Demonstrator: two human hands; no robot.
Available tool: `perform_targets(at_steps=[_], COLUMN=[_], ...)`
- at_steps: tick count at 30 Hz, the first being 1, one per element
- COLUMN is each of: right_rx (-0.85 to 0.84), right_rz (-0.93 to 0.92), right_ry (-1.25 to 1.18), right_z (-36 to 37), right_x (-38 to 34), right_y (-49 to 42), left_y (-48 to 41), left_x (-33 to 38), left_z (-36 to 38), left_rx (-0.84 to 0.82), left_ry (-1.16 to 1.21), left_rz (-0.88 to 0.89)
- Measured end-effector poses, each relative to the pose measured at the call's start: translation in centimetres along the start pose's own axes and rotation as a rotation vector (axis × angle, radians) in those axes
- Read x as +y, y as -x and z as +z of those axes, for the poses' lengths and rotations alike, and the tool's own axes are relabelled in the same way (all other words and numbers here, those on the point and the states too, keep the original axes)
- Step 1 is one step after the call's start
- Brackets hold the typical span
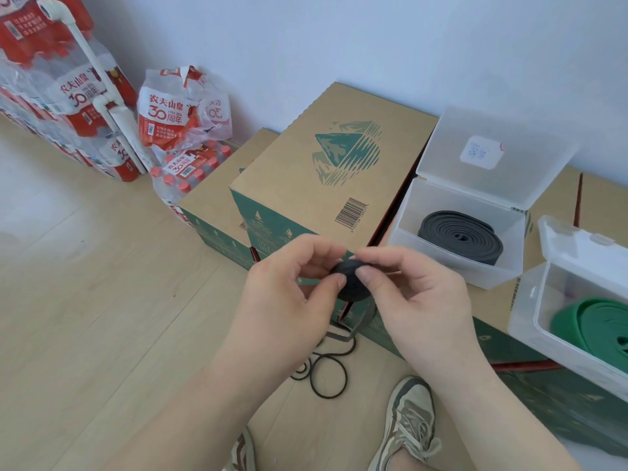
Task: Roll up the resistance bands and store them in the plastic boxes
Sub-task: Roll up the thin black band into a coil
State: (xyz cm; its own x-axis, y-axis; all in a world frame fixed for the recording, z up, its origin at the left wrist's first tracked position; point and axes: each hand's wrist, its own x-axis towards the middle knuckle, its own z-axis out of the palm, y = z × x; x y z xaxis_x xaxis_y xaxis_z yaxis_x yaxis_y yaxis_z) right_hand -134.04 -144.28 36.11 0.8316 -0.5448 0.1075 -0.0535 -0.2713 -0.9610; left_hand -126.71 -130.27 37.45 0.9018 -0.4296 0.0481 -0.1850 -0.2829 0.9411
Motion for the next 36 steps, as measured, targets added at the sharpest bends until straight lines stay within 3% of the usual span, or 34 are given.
perform_targets(at_steps=[4, 9, 12, 15, 19, 21, 25, 31, 33, 36], right_rx=[0.012, -0.023, -0.018, -0.032, -0.071, -0.042, 0.053, 0.015, 0.011, -0.003], right_rz=[0.150, 0.102, 0.060, -0.091, -0.216, -0.116, 0.155, 0.124, 0.113, 0.086], right_ry=[-0.258, -0.303, -0.140, 0.095, 0.190, 0.102, -0.292, -0.317, -0.302, -0.161], right_z=[-0.2, 0.0, -0.1, -0.1, 0.0, 0.0, -0.4, 0.0, 0.0, -0.1], right_x=[-0.6, -1.0, -0.6, -0.1, 0.2, 0.1, -0.5, -1.1, -0.9, -0.6], right_y=[-0.4, -0.3, -0.2, -0.1, 0.1, 0.1, -0.6, -0.4, -0.4, -0.2], left_y=[-0.4, -0.3, -0.1, 0.2, 0.4, 0.3, -0.2, 0.0, 0.1, 0.0], left_x=[0.2, 0.4, 0.0, -0.6, -0.3, -0.1, 0.0, 0.7, 0.7, 0.1], left_z=[-0.4, -0.3, -0.1, 0.3, 0.3, 0.2, -0.1, 0.0, 0.1, 0.2], left_rx=[0.044, 0.028, -0.053, -0.021, -0.001, 0.009, 0.059, 0.001, -0.030, -0.064], left_ry=[0.184, 0.361, 0.184, -0.096, -0.159, -0.126, 0.157, 0.500, 0.496, 0.210], left_rz=[-0.052, -0.137, -0.137, -0.023, 0.123, 0.108, -0.065, -0.182, -0.200, -0.167])
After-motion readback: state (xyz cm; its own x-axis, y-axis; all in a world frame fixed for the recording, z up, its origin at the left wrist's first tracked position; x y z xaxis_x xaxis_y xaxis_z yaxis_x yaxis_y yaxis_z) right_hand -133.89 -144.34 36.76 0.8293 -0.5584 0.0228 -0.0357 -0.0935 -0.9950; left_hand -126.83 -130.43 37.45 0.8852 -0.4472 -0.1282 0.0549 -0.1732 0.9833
